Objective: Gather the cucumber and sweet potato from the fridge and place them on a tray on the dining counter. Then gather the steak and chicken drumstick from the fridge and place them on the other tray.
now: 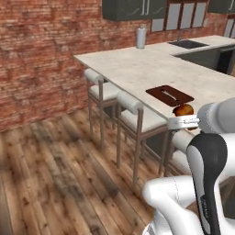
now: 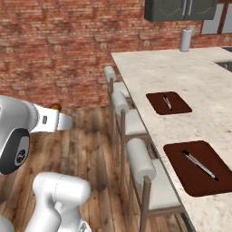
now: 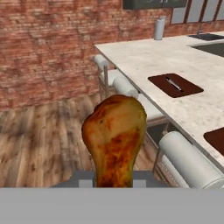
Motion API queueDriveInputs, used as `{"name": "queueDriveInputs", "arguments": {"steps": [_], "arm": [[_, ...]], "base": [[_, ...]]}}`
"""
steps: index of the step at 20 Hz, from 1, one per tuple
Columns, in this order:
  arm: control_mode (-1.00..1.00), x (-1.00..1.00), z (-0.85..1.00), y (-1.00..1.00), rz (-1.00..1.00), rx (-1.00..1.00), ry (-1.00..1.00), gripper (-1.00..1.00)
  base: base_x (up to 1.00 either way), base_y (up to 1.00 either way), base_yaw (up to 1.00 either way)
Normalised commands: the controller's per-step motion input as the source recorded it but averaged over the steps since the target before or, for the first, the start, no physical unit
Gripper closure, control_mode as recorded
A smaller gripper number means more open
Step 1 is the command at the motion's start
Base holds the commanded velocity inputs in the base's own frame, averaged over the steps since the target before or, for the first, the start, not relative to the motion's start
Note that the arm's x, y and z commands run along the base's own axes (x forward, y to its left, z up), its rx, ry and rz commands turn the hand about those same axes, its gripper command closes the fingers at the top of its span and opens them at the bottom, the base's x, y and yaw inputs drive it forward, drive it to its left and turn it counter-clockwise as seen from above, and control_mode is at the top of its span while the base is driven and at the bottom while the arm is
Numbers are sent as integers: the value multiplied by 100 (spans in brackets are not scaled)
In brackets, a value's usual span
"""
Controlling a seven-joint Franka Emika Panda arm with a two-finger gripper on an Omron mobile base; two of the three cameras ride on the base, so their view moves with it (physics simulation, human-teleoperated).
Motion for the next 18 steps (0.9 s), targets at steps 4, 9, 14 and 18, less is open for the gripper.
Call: {"name": "queueDriveInputs", "arguments": {"steps": [4,9,14,18], "arm": [[100,0,0,0,0,0,0,100],[100,0,0,0,0,0,0,100],[100,0,0,0,0,0,0,100],[100,0,0,0,0,0,0,100]], "base": [[57,44,-34],[56,42,-35],[58,49,-35],[59,50,-35]]}}
